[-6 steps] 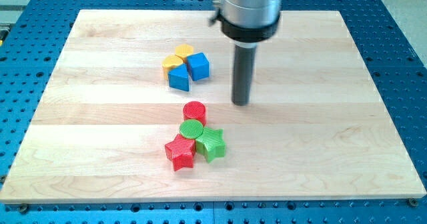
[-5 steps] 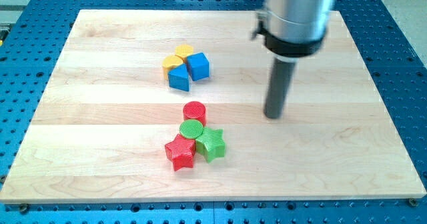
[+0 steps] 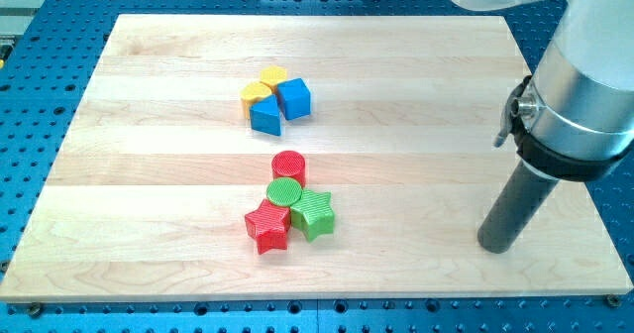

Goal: Place your arm at the right side of the green star

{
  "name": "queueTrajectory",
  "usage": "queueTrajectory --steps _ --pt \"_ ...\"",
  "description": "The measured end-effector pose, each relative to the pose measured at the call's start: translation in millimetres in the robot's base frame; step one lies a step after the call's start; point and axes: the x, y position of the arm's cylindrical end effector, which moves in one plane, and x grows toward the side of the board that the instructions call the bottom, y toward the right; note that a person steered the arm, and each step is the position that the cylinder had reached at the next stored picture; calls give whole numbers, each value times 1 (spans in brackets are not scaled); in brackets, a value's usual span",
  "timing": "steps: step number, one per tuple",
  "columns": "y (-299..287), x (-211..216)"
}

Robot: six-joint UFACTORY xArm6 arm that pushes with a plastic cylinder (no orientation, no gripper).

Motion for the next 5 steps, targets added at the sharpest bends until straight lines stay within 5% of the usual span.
queueTrajectory --steps 5 --pt "9 -11"
